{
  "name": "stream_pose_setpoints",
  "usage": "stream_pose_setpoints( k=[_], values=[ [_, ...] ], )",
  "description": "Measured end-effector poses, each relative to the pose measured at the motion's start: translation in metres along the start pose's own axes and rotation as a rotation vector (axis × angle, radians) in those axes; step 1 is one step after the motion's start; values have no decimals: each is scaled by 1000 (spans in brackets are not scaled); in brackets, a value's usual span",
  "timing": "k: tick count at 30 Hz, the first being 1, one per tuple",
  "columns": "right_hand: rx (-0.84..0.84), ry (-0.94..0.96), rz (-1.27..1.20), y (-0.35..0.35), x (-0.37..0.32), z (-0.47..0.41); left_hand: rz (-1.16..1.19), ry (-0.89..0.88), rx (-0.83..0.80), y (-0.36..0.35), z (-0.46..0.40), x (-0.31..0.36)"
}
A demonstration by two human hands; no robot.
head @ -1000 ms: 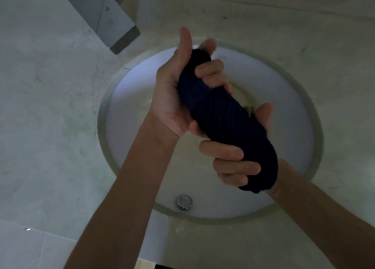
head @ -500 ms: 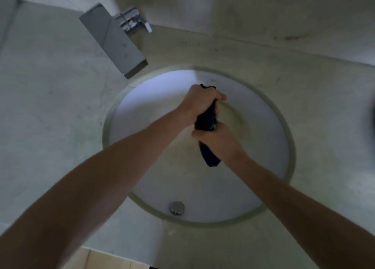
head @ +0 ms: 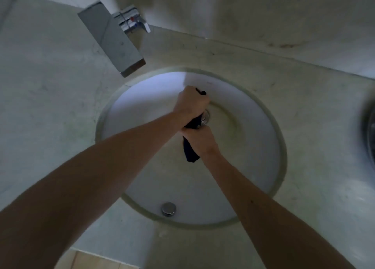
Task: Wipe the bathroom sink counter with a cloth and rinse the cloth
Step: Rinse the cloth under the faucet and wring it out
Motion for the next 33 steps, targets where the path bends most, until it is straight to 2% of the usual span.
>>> stream_pose_setpoints(
  k=[3,8,10,12,14,17,21,23,24,25,27,29,31,33],
  values=[
    [-233,-165,-179,0,-1,20,373,218,-76,10,8,-17],
    [-780,-291,-567,13,-11,79,800,283,-485,28,62,-12],
    [-968,-262,-773,17,-20,98,1077,214,-684,38,86,-1],
    [-1135,-192,-953,20,-33,116,1238,16,-859,48,106,12],
    [-1265,-111,-1041,19,-45,134,1204,-175,-874,50,117,19],
    [-1358,-84,-1153,9,-58,161,1266,-240,-797,43,125,29],
    [-1289,-91,-1043,-4,-56,179,1513,-346,-933,37,146,57],
    [-1249,-98,-916,1,-56,176,1503,-293,-828,43,143,59],
    [-1203,-98,-849,6,-57,171,1435,-242,-754,45,139,58],
    [-1122,-99,-758,12,-57,163,1364,-186,-747,43,134,57],
    [-855,-94,-512,19,-50,141,1197,-44,-692,36,119,50],
    [-578,-84,-290,23,-40,113,931,58,-497,25,90,29],
    [-360,-105,-191,21,-25,85,715,107,-351,13,67,14],
    [-214,-131,-164,16,-9,61,519,134,-221,6,46,-1]
  ],
)
Point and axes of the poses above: each hand's wrist, its own z-axis away from the middle knuckle, its own y-axis out of the back of the hand, x = y × z, the point moved 6 cm from there along -z, towards the middle knuckle, and after that the axes turned 1 degree about z, right-handed, at the moved point
